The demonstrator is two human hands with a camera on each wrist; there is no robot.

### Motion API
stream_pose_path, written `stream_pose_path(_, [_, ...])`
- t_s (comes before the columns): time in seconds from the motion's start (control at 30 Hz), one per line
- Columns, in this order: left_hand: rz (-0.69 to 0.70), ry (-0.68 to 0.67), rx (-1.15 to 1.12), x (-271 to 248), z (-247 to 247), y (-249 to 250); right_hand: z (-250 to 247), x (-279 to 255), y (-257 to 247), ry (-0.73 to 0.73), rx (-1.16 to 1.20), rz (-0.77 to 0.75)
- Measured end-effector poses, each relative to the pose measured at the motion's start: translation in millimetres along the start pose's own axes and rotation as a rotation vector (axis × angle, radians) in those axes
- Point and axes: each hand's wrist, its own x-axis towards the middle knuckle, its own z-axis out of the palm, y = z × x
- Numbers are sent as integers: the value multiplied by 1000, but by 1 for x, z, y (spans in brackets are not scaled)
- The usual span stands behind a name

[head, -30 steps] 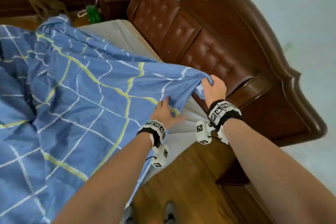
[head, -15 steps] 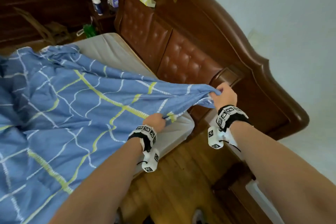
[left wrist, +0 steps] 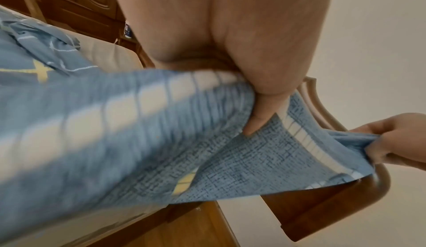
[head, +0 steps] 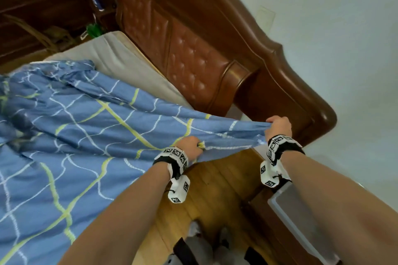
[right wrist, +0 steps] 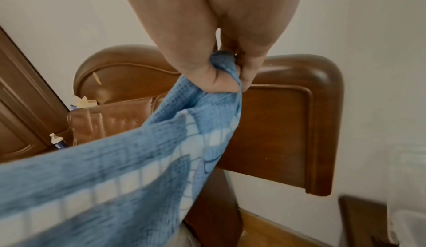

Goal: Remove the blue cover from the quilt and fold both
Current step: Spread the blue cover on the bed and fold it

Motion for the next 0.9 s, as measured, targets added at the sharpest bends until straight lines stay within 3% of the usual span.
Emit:
stream_pose_path(0.17, [78,-35,-2,10,5,9,-7,-3,9,19,12,-50])
stream_pose_path(0.33, [135,-162,-129,1,32,17,-9,-4,14,15,140,-58])
stream_pose_path(0.47, [74,-113,-89,-8,41,24,-2,-6,14,21,125,-98])
stream_pose_path(0.57, [-25,-43,17,-7,49,36,-3,-5,19,-49,88,-159])
stream_pose_path(0.67, [-163,36,-32,-6,55,55,-6,2,36,-108,73,-201])
stream_pose_path(0.77, [-158,110,-23,-3,72,73,-8,7,55,-188,63,-187])
stream_pose_path(0.9, [-113,-8,86,-13,79,108,-14,15,73,-302,-56,-174])
